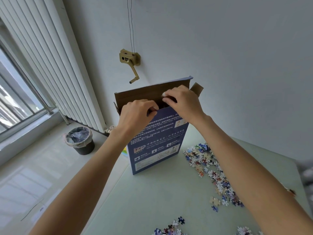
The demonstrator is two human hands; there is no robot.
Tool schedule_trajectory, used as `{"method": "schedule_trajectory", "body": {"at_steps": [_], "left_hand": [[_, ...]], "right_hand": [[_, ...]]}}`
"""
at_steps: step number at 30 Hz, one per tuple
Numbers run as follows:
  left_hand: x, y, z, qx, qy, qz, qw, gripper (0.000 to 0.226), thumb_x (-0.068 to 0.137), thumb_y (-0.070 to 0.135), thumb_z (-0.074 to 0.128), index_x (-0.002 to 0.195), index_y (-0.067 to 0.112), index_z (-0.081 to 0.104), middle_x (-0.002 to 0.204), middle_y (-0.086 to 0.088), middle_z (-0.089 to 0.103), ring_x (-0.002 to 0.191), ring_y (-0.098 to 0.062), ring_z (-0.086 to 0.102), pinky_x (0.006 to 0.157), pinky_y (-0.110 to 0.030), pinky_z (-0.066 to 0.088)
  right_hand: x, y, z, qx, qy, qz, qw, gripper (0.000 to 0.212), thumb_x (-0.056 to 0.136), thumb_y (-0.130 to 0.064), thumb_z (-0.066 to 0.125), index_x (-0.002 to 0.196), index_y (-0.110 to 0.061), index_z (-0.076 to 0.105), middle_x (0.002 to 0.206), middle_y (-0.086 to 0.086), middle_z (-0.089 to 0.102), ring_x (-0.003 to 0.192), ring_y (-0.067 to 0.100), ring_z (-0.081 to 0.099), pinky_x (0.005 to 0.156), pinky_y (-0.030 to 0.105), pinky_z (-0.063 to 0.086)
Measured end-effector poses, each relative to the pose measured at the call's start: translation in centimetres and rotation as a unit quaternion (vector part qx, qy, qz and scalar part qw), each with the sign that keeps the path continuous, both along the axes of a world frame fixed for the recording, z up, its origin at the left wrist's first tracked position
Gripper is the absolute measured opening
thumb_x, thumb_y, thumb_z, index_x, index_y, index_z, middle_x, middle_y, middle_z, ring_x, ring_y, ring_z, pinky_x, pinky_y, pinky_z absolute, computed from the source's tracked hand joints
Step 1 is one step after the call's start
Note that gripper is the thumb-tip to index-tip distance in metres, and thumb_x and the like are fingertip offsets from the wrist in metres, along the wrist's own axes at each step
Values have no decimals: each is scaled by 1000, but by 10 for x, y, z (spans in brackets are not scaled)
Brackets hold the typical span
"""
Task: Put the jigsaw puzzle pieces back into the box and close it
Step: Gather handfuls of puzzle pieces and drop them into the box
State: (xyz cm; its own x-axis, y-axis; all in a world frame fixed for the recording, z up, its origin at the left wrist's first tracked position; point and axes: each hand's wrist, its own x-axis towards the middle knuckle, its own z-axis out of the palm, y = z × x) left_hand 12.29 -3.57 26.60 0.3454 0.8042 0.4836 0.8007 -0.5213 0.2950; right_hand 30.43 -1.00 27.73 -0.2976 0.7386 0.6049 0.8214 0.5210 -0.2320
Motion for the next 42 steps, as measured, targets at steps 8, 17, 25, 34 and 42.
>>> {"method": "schedule_trajectory", "body": {"at_steps": [8,17,25,34,42], "left_hand": [[10,-17,-15,154,-18,-46,987,18,90,21,57,101,16,69,96,0,70,95,-19,61,71,-23,48],[70,-122,-156,-30,-41,-233,971,17,89,20,58,101,17,69,90,5,70,86,-14,62,74,-24,50],[41,-218,-317,-356,116,-86,923,74,83,63,42,141,16,38,148,-5,36,139,-24,28,115,-41,21],[97,-261,-344,-326,148,-170,918,71,90,59,31,150,25,13,157,4,8,145,-15,0,118,-37,1],[157,-251,-345,-318,169,-210,909,70,90,58,25,149,23,11,157,2,8,145,-14,1,118,-36,-2]], "right_hand": [[45,-93,-61,-55,111,-64,990,24,91,-28,57,105,-11,67,101,4,70,85,14,63,70,22,52],[102,-278,-215,-338,132,-195,911,25,93,-25,55,109,-10,66,108,2,67,103,19,60,86,29,46],[120,-415,-305,-402,178,-314,841,34,90,-18,60,122,-9,56,130,9,53,127,26,42,108,35,32],[158,-497,-322,-330,141,-540,761,60,86,-51,41,128,-9,47,147,14,35,137,36,23,110,51,15],[195,-490,-345,-345,272,-713,546,77,80,-56,30,140,-8,36,154,14,16,142,39,5,112,52,3]]}}
